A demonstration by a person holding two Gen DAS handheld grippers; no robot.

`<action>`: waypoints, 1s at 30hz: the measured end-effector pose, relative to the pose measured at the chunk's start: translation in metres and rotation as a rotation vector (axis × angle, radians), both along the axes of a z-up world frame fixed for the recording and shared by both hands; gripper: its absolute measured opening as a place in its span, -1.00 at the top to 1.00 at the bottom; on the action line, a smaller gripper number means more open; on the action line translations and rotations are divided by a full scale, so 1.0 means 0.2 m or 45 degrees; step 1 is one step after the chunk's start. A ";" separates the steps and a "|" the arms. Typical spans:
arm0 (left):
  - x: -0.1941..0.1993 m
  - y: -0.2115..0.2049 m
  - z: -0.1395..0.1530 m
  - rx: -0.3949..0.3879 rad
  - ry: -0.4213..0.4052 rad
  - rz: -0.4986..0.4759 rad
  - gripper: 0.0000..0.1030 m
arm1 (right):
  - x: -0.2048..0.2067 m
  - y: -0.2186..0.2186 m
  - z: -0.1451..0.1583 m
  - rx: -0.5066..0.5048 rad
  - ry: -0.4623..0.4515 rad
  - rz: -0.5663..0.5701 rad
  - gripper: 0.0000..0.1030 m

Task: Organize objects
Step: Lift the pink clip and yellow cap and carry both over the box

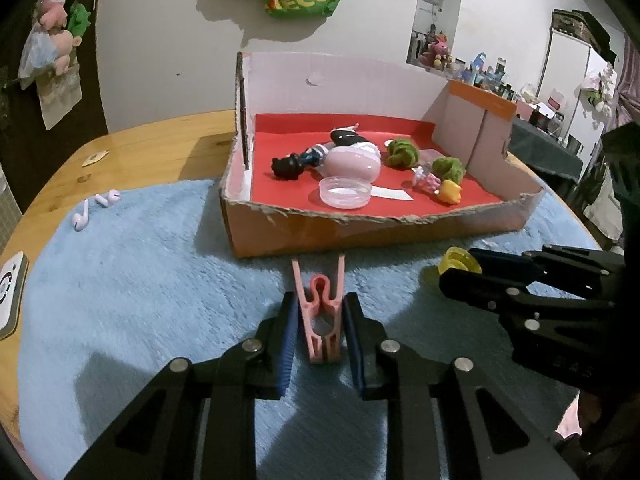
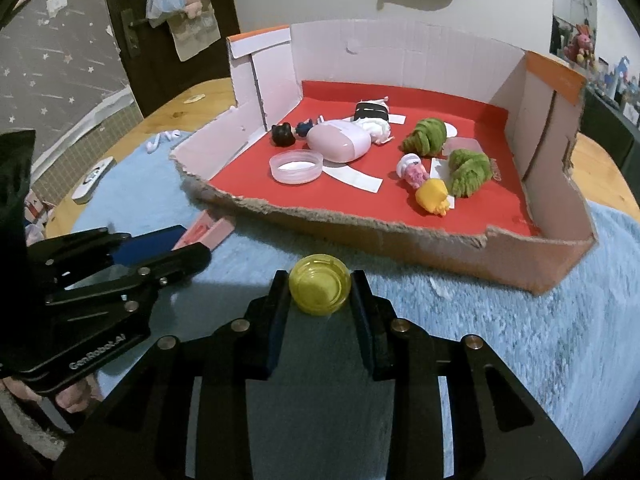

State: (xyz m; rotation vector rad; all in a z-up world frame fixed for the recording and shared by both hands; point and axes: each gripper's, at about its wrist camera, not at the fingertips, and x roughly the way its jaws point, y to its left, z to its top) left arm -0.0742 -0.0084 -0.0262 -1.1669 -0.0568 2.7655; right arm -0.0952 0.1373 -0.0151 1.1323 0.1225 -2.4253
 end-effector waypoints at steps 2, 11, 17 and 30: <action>0.01 0.01 0.01 0.003 0.001 -0.003 0.54 | 0.02 0.01 0.01 -0.023 -0.007 0.005 0.44; 0.07 0.06 0.05 0.007 0.020 -0.021 0.54 | 0.13 0.06 0.08 -0.072 0.019 0.008 0.44; 0.10 0.09 0.08 0.012 0.034 -0.039 0.54 | 0.19 0.09 0.11 -0.089 0.032 0.001 0.44; 0.10 0.10 0.14 0.040 0.056 -0.045 0.54 | 0.21 0.12 0.12 -0.131 0.018 -0.004 0.44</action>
